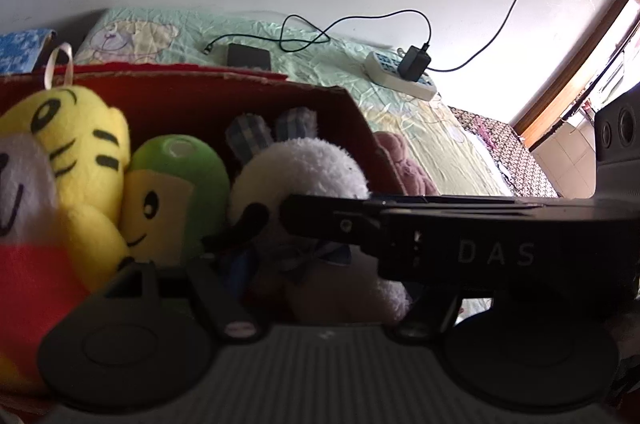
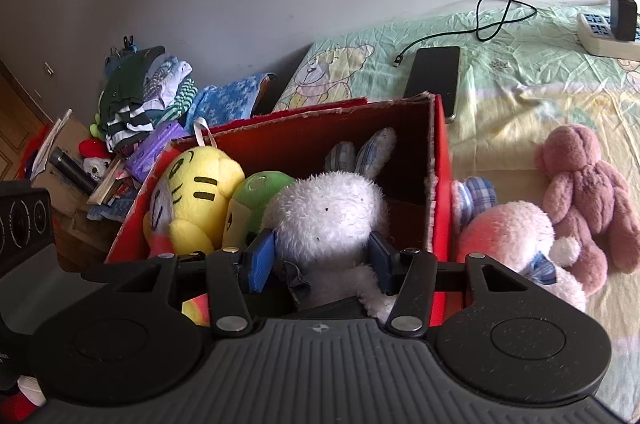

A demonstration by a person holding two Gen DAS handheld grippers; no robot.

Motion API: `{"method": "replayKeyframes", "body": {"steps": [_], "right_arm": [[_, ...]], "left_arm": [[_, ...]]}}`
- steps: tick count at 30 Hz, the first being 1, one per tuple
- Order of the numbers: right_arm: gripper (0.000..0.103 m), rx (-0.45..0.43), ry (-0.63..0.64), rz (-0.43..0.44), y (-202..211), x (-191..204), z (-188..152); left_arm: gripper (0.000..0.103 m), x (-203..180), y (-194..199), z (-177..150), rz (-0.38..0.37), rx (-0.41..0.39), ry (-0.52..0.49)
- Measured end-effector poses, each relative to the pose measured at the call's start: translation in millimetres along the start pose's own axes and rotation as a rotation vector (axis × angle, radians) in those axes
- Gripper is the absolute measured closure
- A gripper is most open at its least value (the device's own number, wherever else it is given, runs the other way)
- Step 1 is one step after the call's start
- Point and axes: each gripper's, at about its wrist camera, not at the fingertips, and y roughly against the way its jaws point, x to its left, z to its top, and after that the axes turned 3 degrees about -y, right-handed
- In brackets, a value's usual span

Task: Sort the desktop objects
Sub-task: 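Lower the white bunny plush into the red box and open the right gripper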

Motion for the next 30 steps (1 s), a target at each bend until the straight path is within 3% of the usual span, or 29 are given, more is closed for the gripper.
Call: {"method": "replayKeyframes", "body": {"steps": [10, 18, 25, 30], "right_arm": [[0.049, 0.037, 0.018, 0.013, -2.6, 9.2, -0.1], [0.042, 0.022, 0.094, -0.066, -8.3, 21.4, -5.6], [0.041, -0.054, 0.039, -0.084, 8.3, 11.5, -4.4], [0.046, -0.035, -0.027, -0.041, 9.2, 2.4, -4.2]], "left_arm": [[0.03, 3.4, 8.7, -2.8, 0.023, 0.005, -0.043], [0.033, 0.6, 4.8, -4.0, 0.062, 0.02, -0.067], [0.033, 2.8, 9.2, -3.5, 0.053, 0.009, -0.054], [0.033, -4.4, 9.3, -5.2, 0.041, 0.013, -0.074]]}}
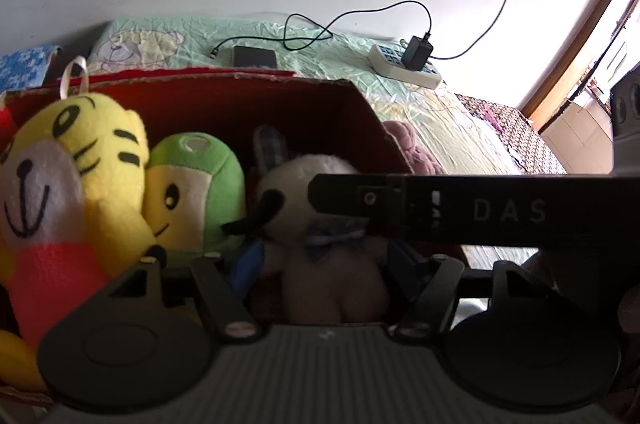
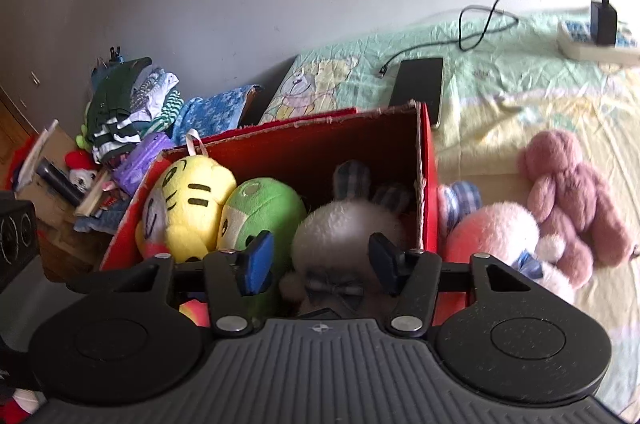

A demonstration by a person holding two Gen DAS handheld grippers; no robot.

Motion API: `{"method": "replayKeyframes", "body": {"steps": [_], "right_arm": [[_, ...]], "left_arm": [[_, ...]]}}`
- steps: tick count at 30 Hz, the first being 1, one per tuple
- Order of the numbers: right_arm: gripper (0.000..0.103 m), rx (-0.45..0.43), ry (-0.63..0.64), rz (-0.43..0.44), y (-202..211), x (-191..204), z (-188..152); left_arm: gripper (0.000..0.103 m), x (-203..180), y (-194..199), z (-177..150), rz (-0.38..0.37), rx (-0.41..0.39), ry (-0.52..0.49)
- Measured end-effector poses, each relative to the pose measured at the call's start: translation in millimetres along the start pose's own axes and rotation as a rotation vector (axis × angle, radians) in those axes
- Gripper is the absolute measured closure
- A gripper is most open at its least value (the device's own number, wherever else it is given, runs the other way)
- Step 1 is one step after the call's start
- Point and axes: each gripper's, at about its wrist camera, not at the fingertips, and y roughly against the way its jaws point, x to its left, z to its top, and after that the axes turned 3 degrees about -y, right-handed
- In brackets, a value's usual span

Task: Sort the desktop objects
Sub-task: 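Lower the white bunny plush into the red box and open the right gripper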

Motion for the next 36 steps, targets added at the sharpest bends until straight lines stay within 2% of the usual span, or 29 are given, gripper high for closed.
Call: {"method": "replayKeyframes", "body": {"steps": [8, 13, 17, 27, 36], "right_arm": [[0.046, -0.022, -0.016, 0.029, 9.2, -1.7, -6.4], [0.047, -0.041, -0.037, 0.021, 15.4, -10.4, -10.0], [0.054, -0.054, -0.051, 0.032, 18.7, -16.9, -13.3], [0.055, -0.068, -0.035, 0.081, 21.0, -24.5, -17.1], [0.056, -0.077, -0.019, 0.114, 21.8, -27.5, -18.6]], "left_arm": [[0.033, -8.0, -4.2, -2.0, 0.02, 0.028, -0.012], [0.03, -13.6, -5.2, -1.8, 0.089, 0.049, -0.021], [0.027, -18.0, -3.3, -1.5, 0.124, 0.05, -0.026], [0.019, -25.1, -8.9, -4.1, 0.201, 0.071, -0.021], [0.016, -26.5, -12.3, -5.7, 0.224, 0.077, 0.012]]}}
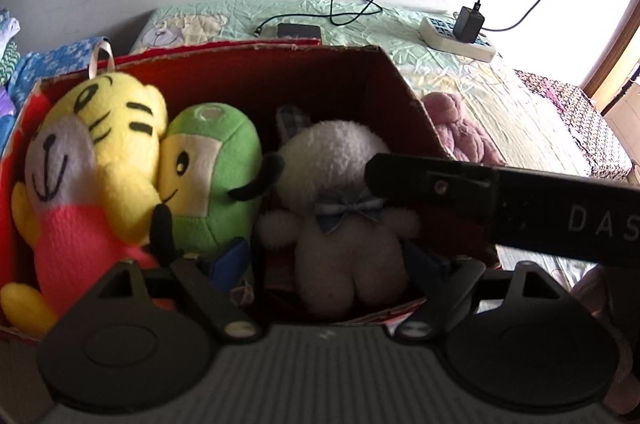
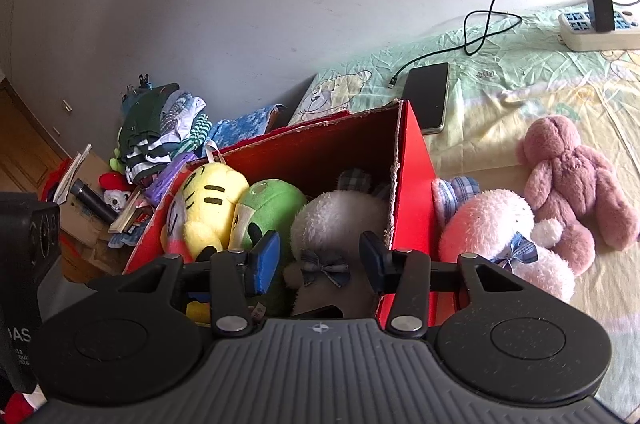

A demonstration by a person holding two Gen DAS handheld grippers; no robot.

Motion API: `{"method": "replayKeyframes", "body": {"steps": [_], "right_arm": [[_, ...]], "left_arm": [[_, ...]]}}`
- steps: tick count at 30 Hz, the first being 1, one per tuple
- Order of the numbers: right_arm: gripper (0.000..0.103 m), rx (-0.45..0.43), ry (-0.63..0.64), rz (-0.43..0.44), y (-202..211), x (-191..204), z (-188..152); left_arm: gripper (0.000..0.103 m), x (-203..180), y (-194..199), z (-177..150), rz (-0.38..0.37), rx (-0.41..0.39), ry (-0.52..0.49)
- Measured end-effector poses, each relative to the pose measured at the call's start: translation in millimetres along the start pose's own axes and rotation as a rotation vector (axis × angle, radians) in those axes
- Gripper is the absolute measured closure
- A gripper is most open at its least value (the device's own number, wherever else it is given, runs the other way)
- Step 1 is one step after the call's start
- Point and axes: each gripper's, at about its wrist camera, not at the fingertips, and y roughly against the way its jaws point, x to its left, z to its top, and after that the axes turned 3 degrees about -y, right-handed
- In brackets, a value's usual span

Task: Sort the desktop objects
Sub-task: 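Lower the white bunny plush into the red box and open the right gripper, then move the right gripper to the mauve teddy bear on the bed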

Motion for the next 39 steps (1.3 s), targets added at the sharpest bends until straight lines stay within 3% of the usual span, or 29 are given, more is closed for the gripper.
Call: {"method": "replayKeyframes", "body": {"steps": [27, 39], "right_arm": [[0.057, -0.132, 0.069, -0.014, 3.8, 3.4, -19.1], [0.057, -0.148, 0.052, 0.065, 6.3, -6.9, -20.3]], "left_arm": [[0.005, 6.7, -7.4, -5.9, -0.053, -0.034, 0.026], [0.003, -1.0, -11.2, -5.2, -0.02, -0.036, 0.051]]}}
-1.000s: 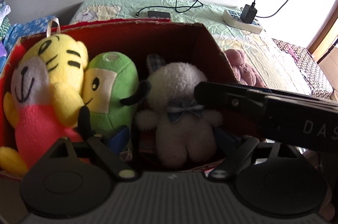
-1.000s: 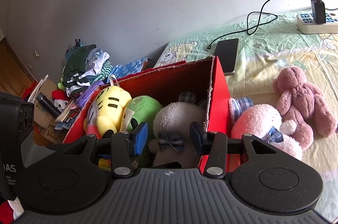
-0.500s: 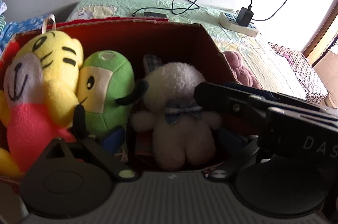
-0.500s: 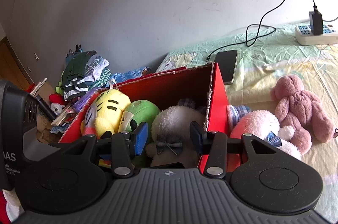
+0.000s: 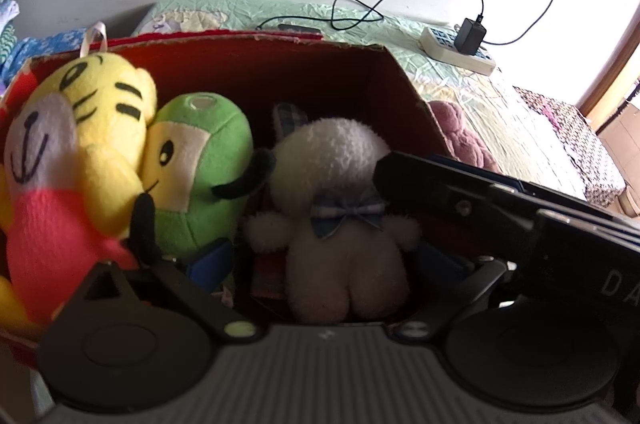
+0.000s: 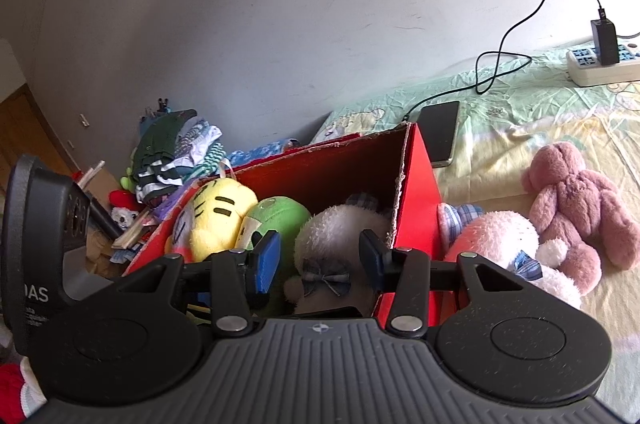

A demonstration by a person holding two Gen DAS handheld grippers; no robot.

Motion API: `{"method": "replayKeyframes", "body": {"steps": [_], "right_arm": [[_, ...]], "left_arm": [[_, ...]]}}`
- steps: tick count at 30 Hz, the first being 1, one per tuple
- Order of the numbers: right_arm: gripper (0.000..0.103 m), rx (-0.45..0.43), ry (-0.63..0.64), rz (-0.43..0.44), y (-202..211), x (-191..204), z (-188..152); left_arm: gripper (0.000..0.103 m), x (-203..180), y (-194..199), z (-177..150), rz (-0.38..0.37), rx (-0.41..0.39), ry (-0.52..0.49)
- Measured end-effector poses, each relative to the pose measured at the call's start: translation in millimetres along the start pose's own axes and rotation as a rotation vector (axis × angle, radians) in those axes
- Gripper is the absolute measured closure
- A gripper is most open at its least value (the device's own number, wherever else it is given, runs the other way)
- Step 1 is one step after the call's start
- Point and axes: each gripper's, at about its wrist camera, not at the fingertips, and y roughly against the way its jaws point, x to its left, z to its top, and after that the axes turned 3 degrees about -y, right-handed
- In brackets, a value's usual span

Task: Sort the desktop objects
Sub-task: 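Move the right gripper to the mauve teddy bear on the bed, then grasp the mauve teddy bear with the right gripper and lift it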

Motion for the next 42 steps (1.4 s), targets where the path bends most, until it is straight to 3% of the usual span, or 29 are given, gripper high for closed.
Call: {"method": "replayKeyframes", "body": {"steps": [4, 10, 15, 19, 25, 31, 36, 42], "right_arm": [[0.057, 0.007, -0.008, 0.048, 0.4, -7.0, 1.1], [0.054, 0.104, 0.0, 0.113, 2.0, -11.2, 15.3], [0.053, 0.058, -0.019, 0.219, 32.0, -20.1, 27.3], [0.048, 0.024, -0.045, 0.239, 58.0, -30.3, 44.5], [0.045, 0.02, -0.132, 0.131, 93.2, -72.3, 60.3], [0.045, -0.048, -0.246, -0.014, 125.5, -129.6, 56.8], [0.05, -0.057, -0.36, -0.105, 128.7, -173.0, 47.7], [0.058, -0.018, -0.412, -0.137, 113.8, -207.3, 44.5]], "left_arm": [[0.002, -6.0, 2.5, -0.4, 0.032, -0.006, 0.01], [0.004, -27.6, 22.3, -0.4, 0.117, -0.039, 0.006], [0.004, -52.7, 46.8, 8.9, 0.156, -0.094, 0.002], [0.004, -75.5, 60.0, 18.2, 0.141, -0.132, 0.001], [0.003, -126.6, 56.3, 30.5, 0.055, -0.148, -0.064], [0.003, -173.6, 23.6, 33.9, -0.001, -0.112, -0.156], [0.006, -183.5, -10.0, 39.9, -0.042, -0.057, -0.121], [0.012, -181.5, -55.9, 59.5, -0.006, -0.031, -0.077]]}}
